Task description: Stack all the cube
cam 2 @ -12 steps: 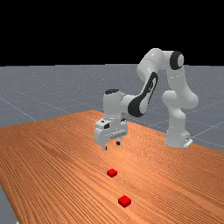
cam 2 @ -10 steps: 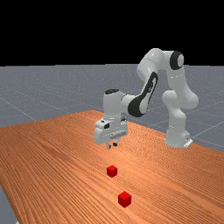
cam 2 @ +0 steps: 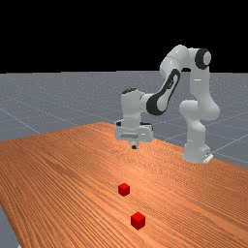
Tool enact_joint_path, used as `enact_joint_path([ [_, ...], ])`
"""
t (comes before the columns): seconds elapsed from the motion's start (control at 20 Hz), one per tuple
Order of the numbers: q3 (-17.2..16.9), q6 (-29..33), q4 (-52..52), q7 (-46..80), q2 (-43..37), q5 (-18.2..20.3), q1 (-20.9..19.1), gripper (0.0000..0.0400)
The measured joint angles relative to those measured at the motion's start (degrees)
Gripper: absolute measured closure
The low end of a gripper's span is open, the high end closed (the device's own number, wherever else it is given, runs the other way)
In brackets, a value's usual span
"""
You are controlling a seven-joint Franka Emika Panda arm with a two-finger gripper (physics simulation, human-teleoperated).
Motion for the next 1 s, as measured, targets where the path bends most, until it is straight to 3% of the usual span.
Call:
enact_joint_path([
  [0.15, -0.82, 0.44, -1.02, 15.21, -0.63, 2.99, 0.13, 0.0396],
  [0.45, -0.64, 1.0, -1.36, 19.42, -0.38, 4.34, 0.37, 0.04],
  [0.5, -0.32, 1.22, -0.99, 19.72, -0.14, 4.39, 0.59, 0.0243],
  [0.55, 0.04, 1.75, -0.41, 19.96, 0.34, 4.47, 0.96, 0.0148],
  [0.65, 0.7, 3.46, 1.96, 21.02, 1.97, 4.72, 1.73, 0.0054],
  [0.75, 1.41, 5.31, 5.79, 21.52, 5.92, 5.39, 2.33, 0.002],
  [0.8, 1.76, 6.59, 8.38, 21.35, 9.4, 5.99, 2.39, 0.0049],
  [0.85, 2.01, 7.48, 10.61, 21.18, 12.79, 6.48, 2.3, 0.0187],
  [0.9, 2.18, 8.03, 12.63, 21.03, 15.92, 6.86, 2.11, 0.0271],
  [1.0, 2.39, 9.21, 15.45, 20.73, 20.53, 7.41, 1.68, 0.0352],
])
